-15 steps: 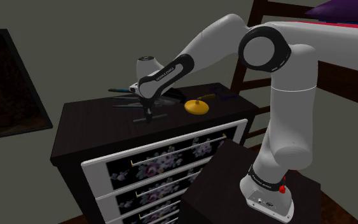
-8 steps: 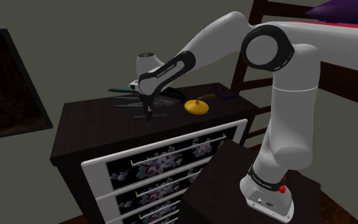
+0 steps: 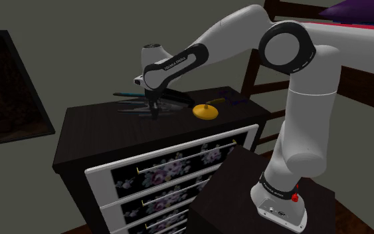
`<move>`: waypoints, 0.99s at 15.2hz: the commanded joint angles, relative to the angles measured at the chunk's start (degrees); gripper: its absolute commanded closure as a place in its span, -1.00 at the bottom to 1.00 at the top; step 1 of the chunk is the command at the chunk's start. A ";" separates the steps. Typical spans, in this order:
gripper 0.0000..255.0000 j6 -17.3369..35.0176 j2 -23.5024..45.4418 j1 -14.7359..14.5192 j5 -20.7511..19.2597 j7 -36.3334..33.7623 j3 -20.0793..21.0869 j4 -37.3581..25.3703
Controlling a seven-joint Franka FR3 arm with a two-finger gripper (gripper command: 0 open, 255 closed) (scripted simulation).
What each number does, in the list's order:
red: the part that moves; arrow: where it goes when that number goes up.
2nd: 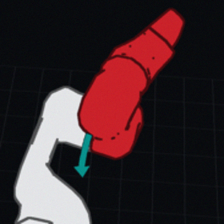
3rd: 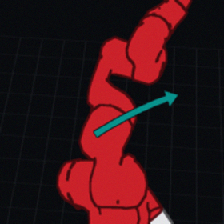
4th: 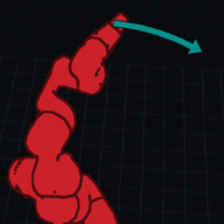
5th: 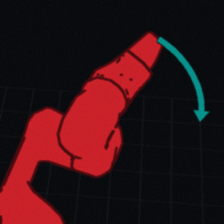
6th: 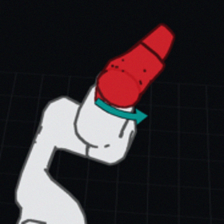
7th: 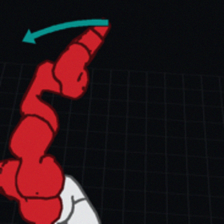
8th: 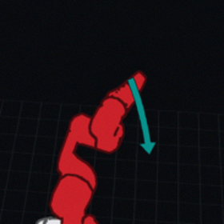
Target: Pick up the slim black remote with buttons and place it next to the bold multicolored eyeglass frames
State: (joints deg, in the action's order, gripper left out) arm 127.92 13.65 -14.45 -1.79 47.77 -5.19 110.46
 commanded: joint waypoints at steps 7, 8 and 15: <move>1.00 -5.42 -2.58 -0.06 -0.14 0.12 -0.05 -2.85; 1.00 -6.13 -2.84 -0.06 -0.16 0.13 -0.05 -3.29; 1.00 -4.88 -10.41 2.58 -0.45 4.83 -2.20 5.29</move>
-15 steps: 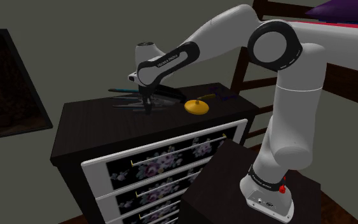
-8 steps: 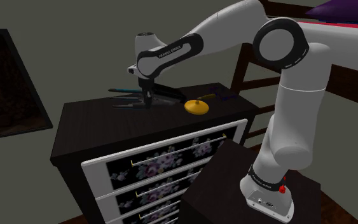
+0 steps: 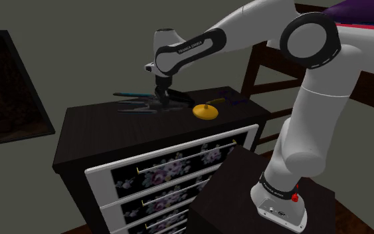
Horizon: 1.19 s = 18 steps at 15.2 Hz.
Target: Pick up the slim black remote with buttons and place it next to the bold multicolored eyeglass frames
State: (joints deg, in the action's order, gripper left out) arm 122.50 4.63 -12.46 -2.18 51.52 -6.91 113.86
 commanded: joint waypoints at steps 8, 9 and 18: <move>1.00 2.75 -11.00 5.06 -1.43 9.39 -5.12 13.27; 1.00 2.90 -12.05 5.66 -1.69 10.49 -5.79 14.40; 1.00 3.38 -19.55 11.41 -4.63 21.17 -12.75 21.62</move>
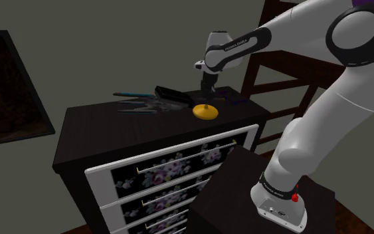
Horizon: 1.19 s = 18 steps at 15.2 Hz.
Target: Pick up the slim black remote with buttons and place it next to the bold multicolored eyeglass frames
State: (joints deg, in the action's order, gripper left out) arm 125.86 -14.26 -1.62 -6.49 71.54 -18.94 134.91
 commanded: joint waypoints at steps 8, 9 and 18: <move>1.00 -0.31 -3.78 5.76 -2.93 11.92 -8.12 2.47; 1.00 -0.36 -3.89 6.37 -3.17 13.36 -9.12 2.41; 1.00 -0.82 -1.78 10.56 -3.40 27.46 -18.98 -1.11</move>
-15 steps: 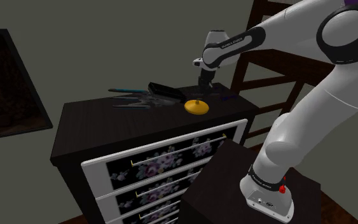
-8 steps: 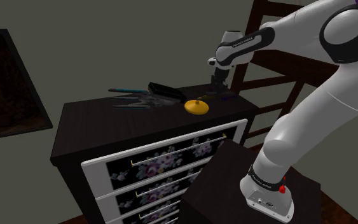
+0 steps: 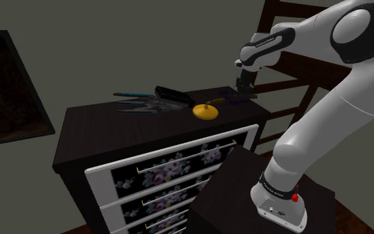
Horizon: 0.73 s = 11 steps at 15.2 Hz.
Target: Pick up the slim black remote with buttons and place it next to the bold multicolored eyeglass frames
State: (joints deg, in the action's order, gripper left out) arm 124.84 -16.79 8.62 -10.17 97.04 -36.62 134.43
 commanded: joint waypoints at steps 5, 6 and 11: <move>1.00 0.81 3.93 1.25 2.10 8.99 -6.16 -3.19; 1.00 1.63 4.35 1.18 2.34 9.21 -6.38 -2.72; 1.00 5.77 6.77 0.74 3.93 10.57 -7.45 -0.56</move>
State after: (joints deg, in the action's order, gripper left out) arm 129.90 -10.34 9.43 -6.44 107.47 -43.95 133.45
